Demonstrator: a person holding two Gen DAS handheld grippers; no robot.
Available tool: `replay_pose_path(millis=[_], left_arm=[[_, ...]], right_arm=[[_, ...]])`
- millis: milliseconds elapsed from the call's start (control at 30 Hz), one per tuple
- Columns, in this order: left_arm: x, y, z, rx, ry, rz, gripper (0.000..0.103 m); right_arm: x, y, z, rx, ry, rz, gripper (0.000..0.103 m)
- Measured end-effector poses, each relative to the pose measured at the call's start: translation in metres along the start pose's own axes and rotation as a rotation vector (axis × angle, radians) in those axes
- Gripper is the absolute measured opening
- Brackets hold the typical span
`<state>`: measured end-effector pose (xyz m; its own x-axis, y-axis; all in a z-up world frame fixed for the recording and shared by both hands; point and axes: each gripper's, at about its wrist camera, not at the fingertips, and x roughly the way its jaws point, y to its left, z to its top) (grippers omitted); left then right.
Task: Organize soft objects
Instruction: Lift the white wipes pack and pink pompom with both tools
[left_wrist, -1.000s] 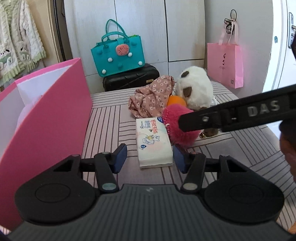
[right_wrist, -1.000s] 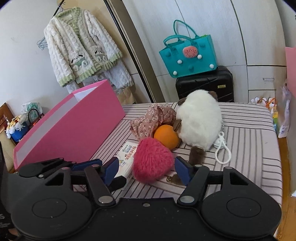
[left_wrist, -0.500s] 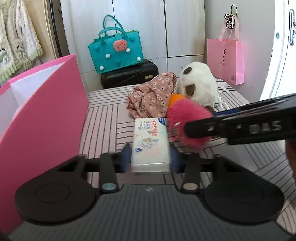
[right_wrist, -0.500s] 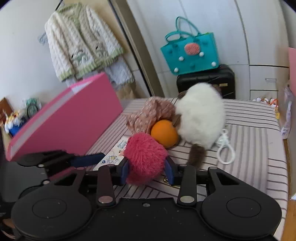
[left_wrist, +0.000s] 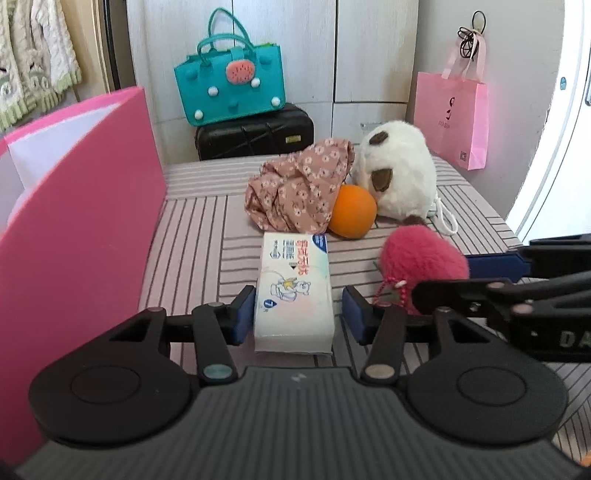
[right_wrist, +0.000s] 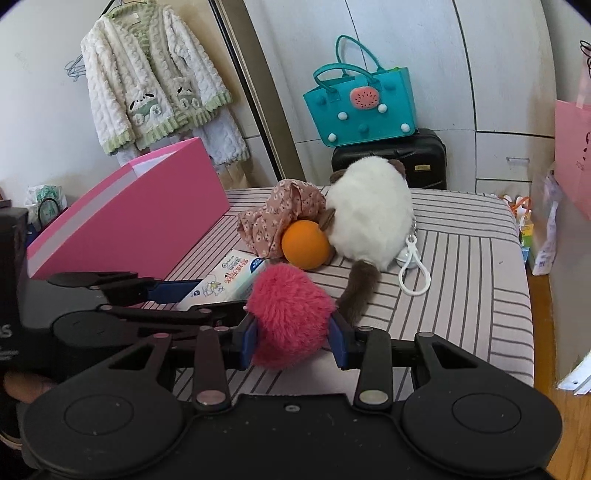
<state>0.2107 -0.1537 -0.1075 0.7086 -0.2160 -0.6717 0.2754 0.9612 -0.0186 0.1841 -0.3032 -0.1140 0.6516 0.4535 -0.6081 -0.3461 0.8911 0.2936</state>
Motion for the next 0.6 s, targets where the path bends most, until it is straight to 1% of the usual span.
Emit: replay_pose_path(millis=[67, 167, 300, 600], left_arm=[[-0.001, 0.001, 0.0, -0.003, -0.004, 0.016, 0.04], [-0.001, 0.005, 0.001, -0.025, -0.003, 0.002, 0.04], [-0.003, 0.006, 0.0, -0.024, 0.001, -0.011, 0.04], [-0.018, 0.008, -0.006, -0.049, 0.047, -0.114, 0.039]], right_arm=[[-0.002, -0.001, -0.002, 0.006, -0.003, 0.0, 0.045], [-0.006, -0.001, -0.005, 0.007, -0.005, -0.013, 0.045], [-0.011, -0.002, -0.008, 0.013, -0.002, -0.027, 0.045], [-0.02, 0.005, -0.011, 0.021, 0.018, -0.064, 0.045]])
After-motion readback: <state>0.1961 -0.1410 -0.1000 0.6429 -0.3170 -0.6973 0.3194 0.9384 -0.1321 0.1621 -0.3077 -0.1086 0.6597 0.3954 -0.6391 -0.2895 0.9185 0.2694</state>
